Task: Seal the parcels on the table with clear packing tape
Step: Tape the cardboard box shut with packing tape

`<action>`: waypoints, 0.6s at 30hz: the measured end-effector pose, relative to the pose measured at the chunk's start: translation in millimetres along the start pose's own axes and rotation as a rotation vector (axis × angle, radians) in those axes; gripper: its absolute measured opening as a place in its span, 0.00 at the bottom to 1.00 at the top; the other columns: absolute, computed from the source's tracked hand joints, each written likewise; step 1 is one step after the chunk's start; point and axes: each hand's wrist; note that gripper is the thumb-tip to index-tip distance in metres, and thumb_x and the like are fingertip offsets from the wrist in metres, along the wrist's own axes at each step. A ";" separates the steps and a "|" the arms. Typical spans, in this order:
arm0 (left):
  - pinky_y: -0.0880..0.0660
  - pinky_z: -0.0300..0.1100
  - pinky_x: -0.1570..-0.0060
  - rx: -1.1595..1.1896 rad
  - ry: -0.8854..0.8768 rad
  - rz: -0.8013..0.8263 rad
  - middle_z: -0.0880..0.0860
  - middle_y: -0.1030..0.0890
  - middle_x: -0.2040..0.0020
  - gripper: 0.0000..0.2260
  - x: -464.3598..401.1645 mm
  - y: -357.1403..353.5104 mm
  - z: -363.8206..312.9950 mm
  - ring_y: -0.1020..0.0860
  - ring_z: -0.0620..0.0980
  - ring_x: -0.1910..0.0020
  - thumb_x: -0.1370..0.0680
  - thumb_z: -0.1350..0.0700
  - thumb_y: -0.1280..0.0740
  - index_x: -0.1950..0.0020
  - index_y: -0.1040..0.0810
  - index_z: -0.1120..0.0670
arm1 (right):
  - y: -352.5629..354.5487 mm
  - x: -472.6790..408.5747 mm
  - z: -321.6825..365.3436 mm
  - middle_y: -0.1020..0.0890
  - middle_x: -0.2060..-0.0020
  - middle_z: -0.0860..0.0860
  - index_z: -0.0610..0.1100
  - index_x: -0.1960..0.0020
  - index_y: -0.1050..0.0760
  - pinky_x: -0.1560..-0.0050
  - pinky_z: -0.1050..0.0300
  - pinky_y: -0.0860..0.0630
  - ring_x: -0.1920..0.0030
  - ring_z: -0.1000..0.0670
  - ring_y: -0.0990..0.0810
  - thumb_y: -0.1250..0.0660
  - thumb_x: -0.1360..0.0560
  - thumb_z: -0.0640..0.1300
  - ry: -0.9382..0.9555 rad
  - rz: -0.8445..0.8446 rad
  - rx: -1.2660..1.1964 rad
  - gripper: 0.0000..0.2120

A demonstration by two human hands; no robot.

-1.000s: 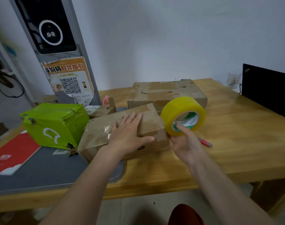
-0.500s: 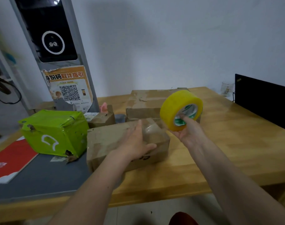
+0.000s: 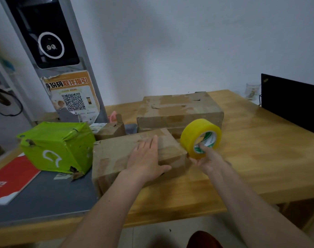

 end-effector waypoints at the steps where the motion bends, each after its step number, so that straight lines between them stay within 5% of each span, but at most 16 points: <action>1: 0.55 0.48 0.23 -0.013 0.000 0.025 0.51 0.54 0.18 0.49 -1.1 0.4 0.1 0.54 0.50 0.19 0.25 0.34 0.33 0.18 0.60 0.53 | 0.7 -0.7 -3.3 0.29 0.30 0.41 0.44 0.27 0.34 0.45 0.45 0.29 0.31 0.42 0.28 0.39 0.18 0.41 -0.014 -0.005 -0.004 0.20; 7: 0.55 0.50 0.22 0.026 -0.020 0.175 0.49 0.57 0.18 0.41 -4.3 17.9 12.8 0.56 0.49 0.19 0.23 0.28 0.49 0.18 0.57 0.49 | 3.6 -3.2 -7.7 0.28 0.30 0.43 0.44 0.28 0.33 0.38 0.47 0.30 0.30 0.44 0.29 0.39 0.19 0.39 -0.057 -0.009 -0.018 0.19; 11: 0.54 0.67 0.26 -0.096 0.202 0.108 0.50 0.55 0.18 0.39 -2.8 20.8 41.2 0.54 0.56 0.20 0.27 0.24 0.60 0.19 0.54 0.40 | 7.6 -5.6 -17.1 0.26 0.33 0.42 0.43 0.30 0.30 0.43 0.50 0.28 0.33 0.43 0.27 0.37 0.20 0.41 -0.072 -0.023 0.027 0.18; 14: 0.56 0.77 0.31 -0.061 0.376 0.135 0.47 0.57 0.18 0.41 1.8 21.7 58.4 0.56 0.60 0.20 0.31 0.20 0.59 0.21 0.54 0.35 | 7.3 -5.2 -26.8 0.24 0.39 0.40 0.42 0.35 0.28 0.45 0.52 0.28 0.35 0.43 0.26 0.38 0.19 0.42 -0.068 0.009 0.071 0.13; 18: 0.48 0.71 0.29 0.048 0.440 0.110 0.47 0.56 0.18 0.43 6.6 26.4 71.5 0.54 0.59 0.20 0.33 0.19 0.54 0.21 0.50 0.35 | 7.2 -4.0 -32.0 0.21 0.48 0.39 0.46 0.35 0.28 0.51 0.48 0.26 0.46 0.42 0.23 0.39 0.18 0.48 -0.060 0.095 0.099 0.13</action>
Point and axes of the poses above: each hand's wrist, its own x-axis away from the middle knuckle, its own y-axis out of the back of the hand, z = x × y
